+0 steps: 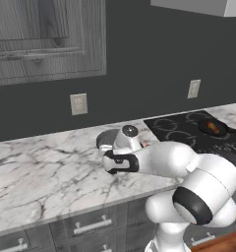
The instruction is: Place both pans onto different burners. Then place the sweet potato and the chicken drumstick on different pans.
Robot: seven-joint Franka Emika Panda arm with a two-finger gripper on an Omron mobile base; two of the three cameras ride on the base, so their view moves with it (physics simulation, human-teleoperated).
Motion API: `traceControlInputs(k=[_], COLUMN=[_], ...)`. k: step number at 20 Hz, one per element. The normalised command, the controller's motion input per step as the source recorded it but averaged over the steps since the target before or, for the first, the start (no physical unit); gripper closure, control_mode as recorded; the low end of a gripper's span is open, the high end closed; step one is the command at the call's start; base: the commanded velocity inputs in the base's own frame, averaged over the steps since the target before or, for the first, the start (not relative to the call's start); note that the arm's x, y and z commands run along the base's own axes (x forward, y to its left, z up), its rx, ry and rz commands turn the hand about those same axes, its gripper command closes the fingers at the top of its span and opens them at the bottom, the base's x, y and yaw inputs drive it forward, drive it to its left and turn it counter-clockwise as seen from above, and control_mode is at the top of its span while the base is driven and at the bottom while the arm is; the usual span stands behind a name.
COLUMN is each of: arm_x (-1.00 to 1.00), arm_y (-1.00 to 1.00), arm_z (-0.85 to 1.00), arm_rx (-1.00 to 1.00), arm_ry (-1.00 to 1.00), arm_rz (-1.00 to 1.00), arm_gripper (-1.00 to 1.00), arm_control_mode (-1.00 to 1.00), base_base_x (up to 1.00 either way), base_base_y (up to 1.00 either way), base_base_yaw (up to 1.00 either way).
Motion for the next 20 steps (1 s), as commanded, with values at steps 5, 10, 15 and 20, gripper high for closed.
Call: traceControlInputs(k=[5,10,15,20], arm_x=[0.22,0.23,0.26,0.26], arm_y=[0.15,0.11,0.16,0.19], arm_z=[-0.23,-0.30,-0.31,-0.24], arm_rx=[0.00,0.00,0.00,0.00], arm_ry=[0.06,0.07,0.08,0.07], arm_rz=[-0.04,-0.05,-0.05,-0.06], arm_gripper=[-1.00,-1.00,-1.00,1.00], arm_control_mode=[-1.00,-1.00,-1.00,-1.00], base_base_x=[0.00,0.00,0.00,0.00], base_base_y=[0.00,0.00,0.00,0.00], base_base_yaw=[0.00,0.00,0.00,0.00])
